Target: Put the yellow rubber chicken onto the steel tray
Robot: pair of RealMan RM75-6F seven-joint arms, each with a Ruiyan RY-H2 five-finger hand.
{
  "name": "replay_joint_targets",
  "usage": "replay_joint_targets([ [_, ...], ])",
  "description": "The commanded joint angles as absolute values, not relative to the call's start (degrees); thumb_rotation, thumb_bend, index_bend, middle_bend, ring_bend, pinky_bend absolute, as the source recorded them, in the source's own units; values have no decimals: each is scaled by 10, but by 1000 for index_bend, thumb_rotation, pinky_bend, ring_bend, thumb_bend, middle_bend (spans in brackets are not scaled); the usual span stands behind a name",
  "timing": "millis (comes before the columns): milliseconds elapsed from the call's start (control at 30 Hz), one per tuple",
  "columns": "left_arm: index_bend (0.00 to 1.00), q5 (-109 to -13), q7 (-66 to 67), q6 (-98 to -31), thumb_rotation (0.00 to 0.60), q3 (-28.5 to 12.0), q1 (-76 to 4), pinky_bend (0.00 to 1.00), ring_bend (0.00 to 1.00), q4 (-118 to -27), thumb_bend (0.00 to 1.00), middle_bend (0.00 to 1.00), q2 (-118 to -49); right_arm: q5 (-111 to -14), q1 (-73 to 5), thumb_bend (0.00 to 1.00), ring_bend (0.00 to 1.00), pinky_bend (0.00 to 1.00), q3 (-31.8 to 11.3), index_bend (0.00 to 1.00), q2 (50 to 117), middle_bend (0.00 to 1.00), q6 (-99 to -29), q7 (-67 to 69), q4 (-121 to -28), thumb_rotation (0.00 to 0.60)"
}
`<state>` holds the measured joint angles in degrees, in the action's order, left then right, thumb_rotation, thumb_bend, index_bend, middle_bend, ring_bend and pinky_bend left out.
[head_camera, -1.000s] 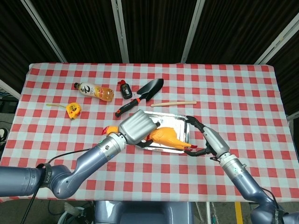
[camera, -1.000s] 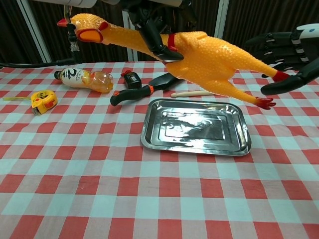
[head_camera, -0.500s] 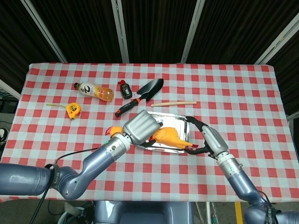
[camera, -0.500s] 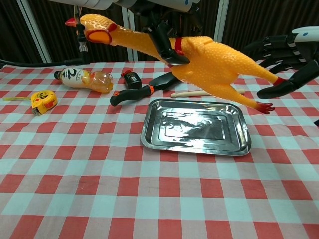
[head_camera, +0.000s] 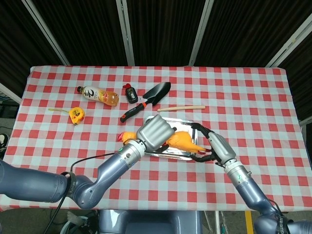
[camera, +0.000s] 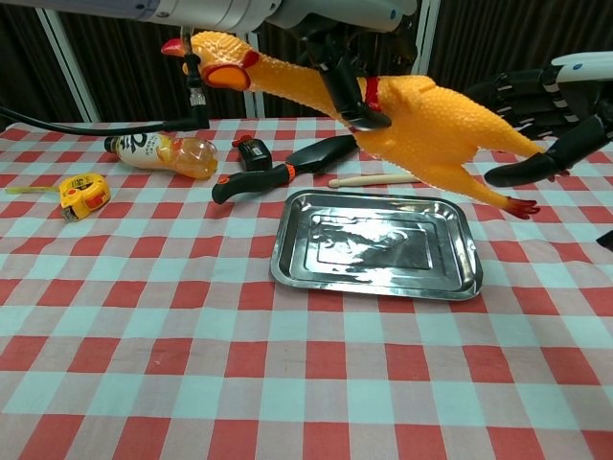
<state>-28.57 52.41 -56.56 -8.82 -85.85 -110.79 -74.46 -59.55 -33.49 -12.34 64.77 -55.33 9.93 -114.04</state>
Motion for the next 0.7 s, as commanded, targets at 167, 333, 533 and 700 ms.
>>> replay_joint_targets([
  [167,601,-279,542,-583,600,-87,-874,640,623,-1098,635,688,-771,-578,-339,291,186,137,-131,209,655,219,-555,89,-1136,600],
  [333,599,-278,538,-586,600,-91,-876,641,623,-1103,634,687,-775,-560,-343,374,232,153,-136,310,664,269,-556,84,-1127,600],
  [533,599,-277,537,-590,600,-89,-875,641,623,-1110,634,687,-771,-548,-343,422,272,183,-137,373,669,304,-555,79,-1118,600],
  [700,599,-283,531,-590,600,-89,-873,641,623,-1108,634,687,-771,-544,-343,448,315,210,-136,436,675,348,-556,74,-1115,600],
])
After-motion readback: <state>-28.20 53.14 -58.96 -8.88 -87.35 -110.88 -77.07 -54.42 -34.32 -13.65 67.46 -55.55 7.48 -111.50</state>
